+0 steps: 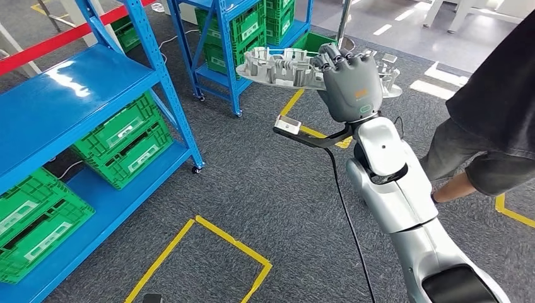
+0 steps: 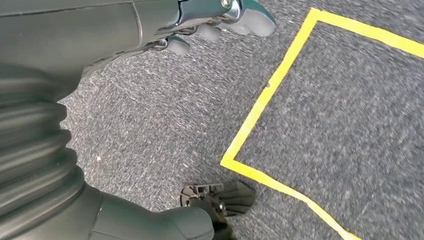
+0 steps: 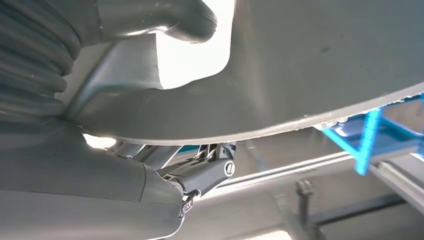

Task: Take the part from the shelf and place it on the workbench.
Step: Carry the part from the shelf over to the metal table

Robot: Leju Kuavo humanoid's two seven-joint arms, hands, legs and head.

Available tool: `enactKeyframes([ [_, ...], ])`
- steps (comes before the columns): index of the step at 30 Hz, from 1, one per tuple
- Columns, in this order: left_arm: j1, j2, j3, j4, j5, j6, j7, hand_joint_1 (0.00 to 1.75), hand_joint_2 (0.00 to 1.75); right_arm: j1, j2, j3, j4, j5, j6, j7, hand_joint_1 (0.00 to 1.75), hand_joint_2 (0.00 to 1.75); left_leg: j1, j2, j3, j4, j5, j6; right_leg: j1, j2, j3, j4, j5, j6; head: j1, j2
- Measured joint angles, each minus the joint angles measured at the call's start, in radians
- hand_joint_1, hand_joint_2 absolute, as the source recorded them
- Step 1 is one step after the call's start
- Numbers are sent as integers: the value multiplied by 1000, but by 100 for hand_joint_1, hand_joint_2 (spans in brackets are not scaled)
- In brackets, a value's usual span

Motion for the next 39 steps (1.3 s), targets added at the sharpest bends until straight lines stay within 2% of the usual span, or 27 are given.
enactKeyframes([
  [1, -1, 0, 0, 0, 0, -2, 1, 0, 175, 0, -2, -2, -2, -1, 0, 0, 175, 175, 2, -23, -9, 23, -18, -4, -3, 10, 1, -4, 3, -7, 0, 0],
  [3, 0, 0, 0, 0, -1, -3, 4, 0, 175, 1, -3, -4, -6, -3, 0, 0, 175, 175, 5, -79, -56, 132, -78, -9, -6, 32, 2, -6, 7, -15, -3, 0],
  [5, 3, 1, 1, 1, -4, -3, 9, 0, 175, 5, -4, -4, -7, -4, 0, 0, 175, 175, 5, -97, -114, 253, -122, -10, -4, 59, 2, -6, 7, -17, -5, 0],
  [6, 3, 2, 1, 1, -6, -4, 10, 0, 175, 8, -4, -5, -8, -5, 0, 0, 175, 175, 5, -99, -127, 274, -117, -9, -4, 75, 2, -4, 7, -17, -5, 0],
  [7, 3, 2, 1, 1, -8, -4, 11, 0, 175, 11, -4, -5, -8, -7, 1, 0, 175, 175, 5, -101, -122, 254, -93, -8, -4, 90, 2, -3, 7, -17, -5, 0],
  [8, 2, 2, 2, 1, -10, -5, 11, 0, 175, 13, -4, -5, -9, -8, 1, 0, 175, 175, 5, -108, -100, 200, -56, -5, -4, 106, 2, 0, 6, -17, -5, 0],
  [10, 2, 4, 2, 1, -12, -6, 12, 0, 175, 15, -4, -6, -11, -9, 1, 0, 175, 175, 9, -160, -45, 68, 4, 3, -6, 134, -3, 6, 5, -11, -5, 0],
  [12, 1, 5, 2, 2, -13, -7, 13, 0, 175, 16, -5, -7, -14, -10, 0, -1, 175, 175, 10, -201, -19, 7, 17, 8, -11, 159, -13, 7, 10, 3, -6, 0],
  [14, 1, 4, 2, 2, -12, -8, 14, 0, 175, 17, -10, -11, -17, -11, 1, -3, 175, 175, 8, -184, -15, -2, 19, 16, -17, 185, -22, 2, 18, 19, -7, 0],
  [15, 0, 4, 2, 1, -12, -9, 14, 0, 175, 19, -13, -15, -18, -13, 2, -4, 175, 175, 9, -171, -12, -8, 22, 22, -16, 179, -25, 4, 17, 25, -6, 0],
  [17, -3, 3, 2, 0, -13, -9, 14, 0, 175, 17, -17, -20, -19, -16, 4, -7, 175, 175, 13, -141, -6, -19, 29, 35, -12, 122, -52, 56, -14, 34, 2, 0],
  [18, -3, 3, 2, 0, -15, -9, 15, 0, 175, 16, -17, -21, -20, -18, 4, -8, 175, 175, 10, -127, -5, -20, 29, 38, -9, 84, -79, 113, -44, 38, 6, 0],
  [19, -2, 4, 3, 0, -20, -9, 15, 0, 175, 15, -17, -21, -20, -18, 4, -9, 175, 175, 9, -111, -5, -19, 28, 41, -10, 58, -112, 182, -76, 42, 9, 0],
  [20, -2, 4, 3, 0, -26, -9, 16, 0, 175, 15, -17, -21, -21, -19, 5, -9, 175, 175, 8, -95, -5, -18, 26, 42, -12, 47, -140, 241, -97, 45, 9, 0],
  [21, -2, 5, 3, 0, -33, -10, 16, 0, 175, 15, -17, -21, -21, -19, 6, -9, 175, 175, 7, -79, -5, -17, 25, 42, -14, 41, -154, 272, -102, 47, 9, 0],
  [22, -3, 5, 3, 0, -39, -12, 16, 0, 175, 15, -17, -21, -21, -19, 7, -9, 175, 175, 7, -64, -5, -16, 23, 41, -15, 37, -149, 264, -90, 48, 9, 0],
  [24, -7, 5, 3, 0, -45, -20, 18, 0, 175, 16, -17, -22, -23, -19, 8, -9, 175, 175, 7, -38, -3, -11, 17, 35, -16, 12, -81, 144, -35, 47, 9, 0],
  [26, -13, 7, 3, 0, -46, -32, 23, 0, 175, 16, -17, -23, -27, -20, 8, -6, 175, 175, 2, -18, -2, -5, 8, 24, -9, -24, -20, 33, -1, 38, 8, 0],
  [27, -15, 8, 3, 0, -46, -36, 25, 0, 175, 16, -17, -23, -31, -20, 8, -4, 175, 175, -1, -9, 1, -4, 4, 19, -5, -33, -7, 9, 2, 31, 8, 0],
  [29, -17, 9, 3, -1, -46, -41, 29, 0, 175, 19, -18, -27, -35, -20, 9, 2, 175, 175, -2, 9, 9, -8, 0, 8, -1, -13, -9, 5, 2, 17, 8, 0],
  [30, -18, 9, 3, -1, -46, -43, 31, 0, 175, 21, -19, -28, -39, -20, 9, 3, 175, 175, 0, 7, 11, -8, -4, 2, -3, -2, -8, 2, 4, 11, 7, 0],
  [32, -20, 10, 3, -1, -45, -45, 33, 0, 175, 23, -19, -30, -47, -19, 10, 6, 175, 175, 5, -34, -4, 34, -34, -5, -9, 18, -4, -3, 8, -2, 7, 0],
  [34, -19, 11, 3, 0, -40, -46, 37, 0, 175, 25, -18, -31, -53, -19, 11, 5, 175, 175, 7, -85, -62, 157, -96, -8, -10, 39, -3, -5, 9, -10, 5, 0],
  [35, -17, 11, 3, 0, -36, -46, 39, 0, 175, 26, -17, -31, -53, -20, 12, 3, 175, 175, 6, -95, -97, 225, -121, -8, -9, 52, -2, -4, 8, -12, 4, 0],
  [36, -16, 12, 3, 0, -32, -46, 40, 0, 175, 27, -17, -31, -54, -20, 14, 2, 175, 175, 6, -99, -123, 270, -130, -8, -9, 66, -2, -4, 8, -13, 3, 0],
  [37, -15, 12, 3, 0, -28, -46, 41, 0, 175, 28, -17, -31, -54, -20, 16, 0, 175, 175, 6, -101, -133, 279, -119, -7, -8, 81, -2, -3, 8, -13, 3, 0],
  [39, -15, 12, 3, 0, -20, -46, 41, 0, 175, 29, -16, -31, -54, -22, 21, -5, 175, 175, 8, -113, -98, 184, -48, -2, -9, 109, 0, -1, 7, -11, 3, 0],
])
